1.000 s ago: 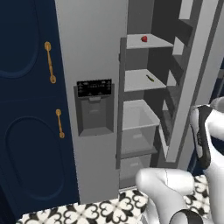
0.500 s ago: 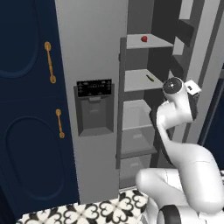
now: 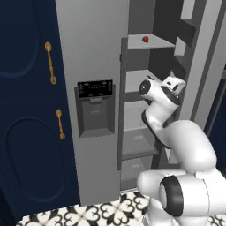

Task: Take the strawberry from the fridge and place it on top of the pancake, located on the dining counter.

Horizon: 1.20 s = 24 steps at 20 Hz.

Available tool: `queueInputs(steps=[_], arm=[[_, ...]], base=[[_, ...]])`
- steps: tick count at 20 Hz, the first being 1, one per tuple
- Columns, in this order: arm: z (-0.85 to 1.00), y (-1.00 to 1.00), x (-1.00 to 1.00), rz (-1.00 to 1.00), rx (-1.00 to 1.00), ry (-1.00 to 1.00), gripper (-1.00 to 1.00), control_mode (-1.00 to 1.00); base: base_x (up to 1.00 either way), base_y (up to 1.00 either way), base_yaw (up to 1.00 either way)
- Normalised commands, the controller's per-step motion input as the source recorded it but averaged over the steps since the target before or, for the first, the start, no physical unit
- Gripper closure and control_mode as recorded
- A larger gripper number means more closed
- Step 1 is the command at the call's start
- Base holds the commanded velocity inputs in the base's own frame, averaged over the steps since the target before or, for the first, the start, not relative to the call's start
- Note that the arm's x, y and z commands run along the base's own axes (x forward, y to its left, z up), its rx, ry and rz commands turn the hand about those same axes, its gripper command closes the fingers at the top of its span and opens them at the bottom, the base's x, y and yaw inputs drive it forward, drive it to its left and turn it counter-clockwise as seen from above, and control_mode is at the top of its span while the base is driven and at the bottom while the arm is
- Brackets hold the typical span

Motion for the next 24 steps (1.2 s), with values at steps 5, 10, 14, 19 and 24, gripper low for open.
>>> queueInputs(steps=[5,10,14,19,24], arm=[[-0.03,-0.63,0.01,0.00,-0.19,0.10,-1.00,-1.00],[-0.04,-0.90,-0.01,-0.04,-0.09,0.05,-1.00,-1.00],[0.00,-1.00,-0.08,-0.02,-0.01,0.00,-1.00,-1.00],[0.00,-0.58,-0.19,0.00,0.00,0.00,-1.00,-1.00],[0.08,0.50,-0.42,0.03,0.16,0.00,-1.00,-1.00]], base=[[0.00,0.00,0.00],[0.00,0.00,0.00],[0.00,0.00,0.00],[0.00,0.00,0.00],[0.00,0.00,0.00]])
